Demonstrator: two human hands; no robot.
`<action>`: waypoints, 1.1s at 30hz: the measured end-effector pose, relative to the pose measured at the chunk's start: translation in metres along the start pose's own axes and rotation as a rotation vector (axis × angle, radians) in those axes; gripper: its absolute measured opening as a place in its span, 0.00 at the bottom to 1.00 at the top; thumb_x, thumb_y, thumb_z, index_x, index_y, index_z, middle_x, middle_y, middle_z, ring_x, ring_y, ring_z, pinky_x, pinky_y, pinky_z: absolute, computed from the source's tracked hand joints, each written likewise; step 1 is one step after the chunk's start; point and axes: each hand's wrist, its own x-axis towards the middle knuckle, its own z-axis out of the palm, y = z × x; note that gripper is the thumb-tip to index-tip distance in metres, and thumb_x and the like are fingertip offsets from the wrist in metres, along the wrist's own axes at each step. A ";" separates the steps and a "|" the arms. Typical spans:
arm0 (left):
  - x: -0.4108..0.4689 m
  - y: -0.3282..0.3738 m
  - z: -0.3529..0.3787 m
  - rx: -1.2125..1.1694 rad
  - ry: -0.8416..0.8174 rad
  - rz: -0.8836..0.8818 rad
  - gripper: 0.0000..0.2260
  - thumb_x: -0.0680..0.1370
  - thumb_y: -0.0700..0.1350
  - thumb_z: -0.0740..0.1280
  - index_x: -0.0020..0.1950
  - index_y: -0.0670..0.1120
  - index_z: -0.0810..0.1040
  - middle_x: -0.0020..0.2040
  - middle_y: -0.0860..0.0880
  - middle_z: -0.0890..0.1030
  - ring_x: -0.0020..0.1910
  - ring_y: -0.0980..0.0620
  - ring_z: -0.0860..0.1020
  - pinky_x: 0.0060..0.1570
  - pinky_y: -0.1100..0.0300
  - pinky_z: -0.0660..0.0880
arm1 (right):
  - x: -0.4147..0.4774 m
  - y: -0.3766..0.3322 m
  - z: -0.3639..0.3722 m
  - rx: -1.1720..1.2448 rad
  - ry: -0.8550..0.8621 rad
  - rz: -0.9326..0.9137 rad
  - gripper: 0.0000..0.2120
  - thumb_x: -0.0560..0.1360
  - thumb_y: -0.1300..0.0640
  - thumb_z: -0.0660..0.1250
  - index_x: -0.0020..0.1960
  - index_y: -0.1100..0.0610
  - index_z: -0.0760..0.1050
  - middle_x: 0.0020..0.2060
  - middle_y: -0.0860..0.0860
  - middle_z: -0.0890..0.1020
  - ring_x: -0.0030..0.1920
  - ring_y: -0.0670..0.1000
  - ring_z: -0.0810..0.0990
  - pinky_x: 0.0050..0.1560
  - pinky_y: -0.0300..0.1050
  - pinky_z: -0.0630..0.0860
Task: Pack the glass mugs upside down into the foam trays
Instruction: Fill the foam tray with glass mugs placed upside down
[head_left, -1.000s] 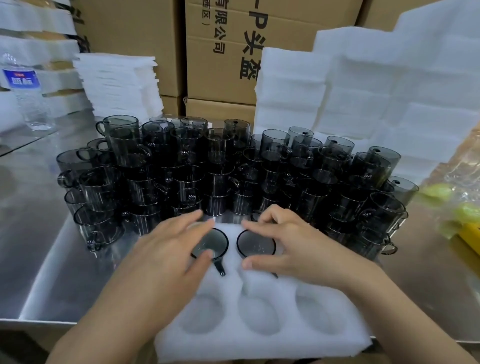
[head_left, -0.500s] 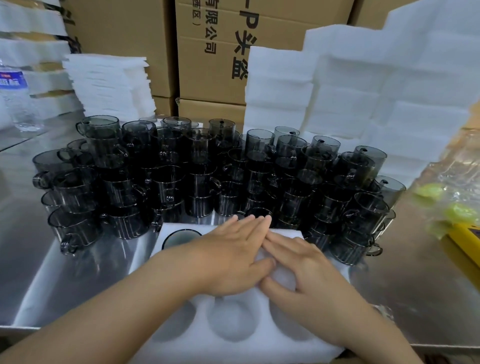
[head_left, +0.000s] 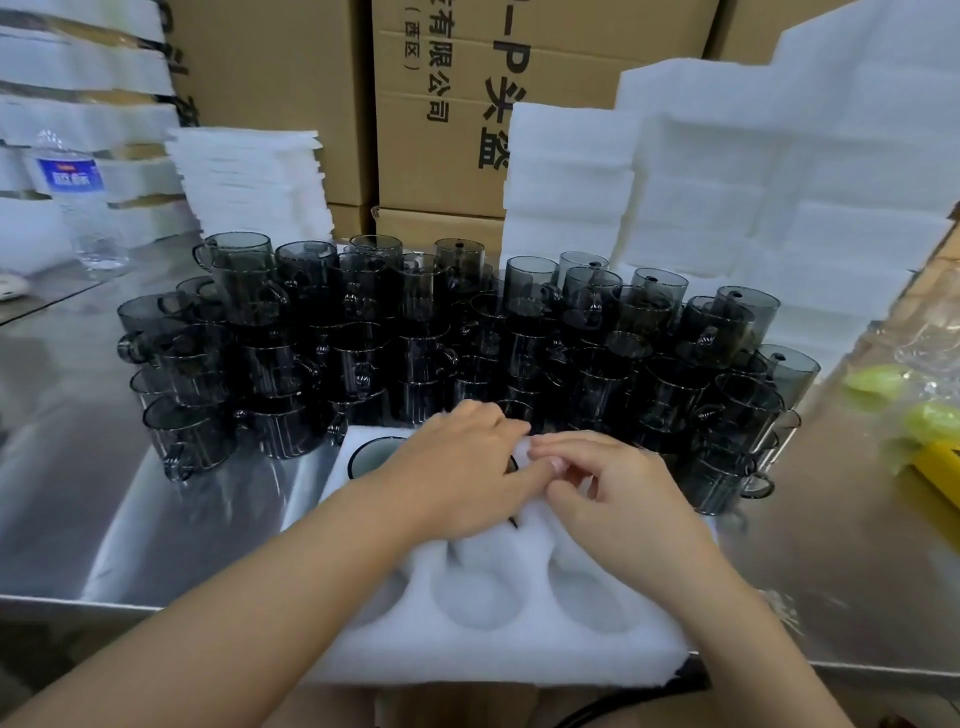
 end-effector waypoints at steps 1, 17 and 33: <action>0.002 -0.001 -0.001 0.006 -0.008 -0.011 0.25 0.76 0.66 0.47 0.61 0.53 0.71 0.54 0.53 0.72 0.64 0.53 0.64 0.63 0.54 0.62 | 0.000 0.001 0.000 -0.013 0.001 0.004 0.11 0.73 0.67 0.65 0.48 0.55 0.84 0.46 0.39 0.81 0.42 0.29 0.73 0.43 0.22 0.66; 0.042 -0.005 -0.029 -0.125 -0.002 -0.098 0.12 0.77 0.49 0.67 0.45 0.41 0.84 0.39 0.41 0.83 0.30 0.50 0.71 0.26 0.63 0.65 | -0.002 0.009 0.002 0.052 0.000 0.108 0.15 0.74 0.64 0.64 0.52 0.47 0.82 0.49 0.33 0.78 0.34 0.34 0.72 0.39 0.23 0.67; 0.033 -0.004 -0.021 0.081 0.143 -0.080 0.13 0.77 0.47 0.62 0.35 0.46 0.79 0.34 0.48 0.79 0.34 0.46 0.77 0.32 0.58 0.71 | -0.004 0.010 0.002 0.042 -0.034 0.077 0.15 0.75 0.63 0.63 0.52 0.47 0.80 0.51 0.33 0.77 0.33 0.38 0.71 0.39 0.27 0.68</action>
